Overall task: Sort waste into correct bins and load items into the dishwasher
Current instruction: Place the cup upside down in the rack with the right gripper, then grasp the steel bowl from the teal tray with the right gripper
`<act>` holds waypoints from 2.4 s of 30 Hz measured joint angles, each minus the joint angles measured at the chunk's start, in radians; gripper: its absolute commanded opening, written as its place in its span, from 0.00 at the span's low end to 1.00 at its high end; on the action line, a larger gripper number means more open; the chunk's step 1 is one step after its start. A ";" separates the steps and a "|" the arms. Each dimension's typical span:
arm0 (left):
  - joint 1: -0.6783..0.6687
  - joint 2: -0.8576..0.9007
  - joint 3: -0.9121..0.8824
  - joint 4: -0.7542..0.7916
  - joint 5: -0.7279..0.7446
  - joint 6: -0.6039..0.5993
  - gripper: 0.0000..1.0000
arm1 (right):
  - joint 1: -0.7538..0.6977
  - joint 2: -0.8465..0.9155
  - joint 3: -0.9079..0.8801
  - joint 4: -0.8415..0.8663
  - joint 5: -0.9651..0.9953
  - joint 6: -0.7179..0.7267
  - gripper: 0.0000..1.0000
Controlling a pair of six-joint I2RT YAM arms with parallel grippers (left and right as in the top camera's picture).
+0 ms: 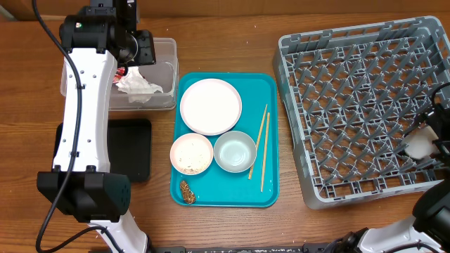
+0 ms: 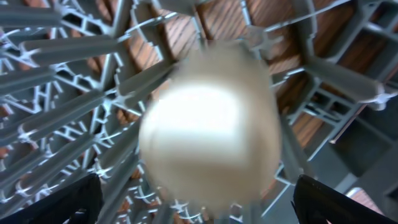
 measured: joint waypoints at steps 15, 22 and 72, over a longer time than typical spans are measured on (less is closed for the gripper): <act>0.000 0.000 0.000 -0.023 0.000 0.000 0.69 | 0.072 -0.108 0.040 -0.055 -0.103 -0.051 0.95; 0.000 0.000 0.000 -0.024 0.000 0.000 0.74 | 0.357 -0.209 0.064 -0.023 -0.272 -0.150 0.93; 0.000 0.000 0.000 -0.075 0.000 0.000 0.77 | 1.248 0.288 0.064 0.048 -0.055 0.021 0.04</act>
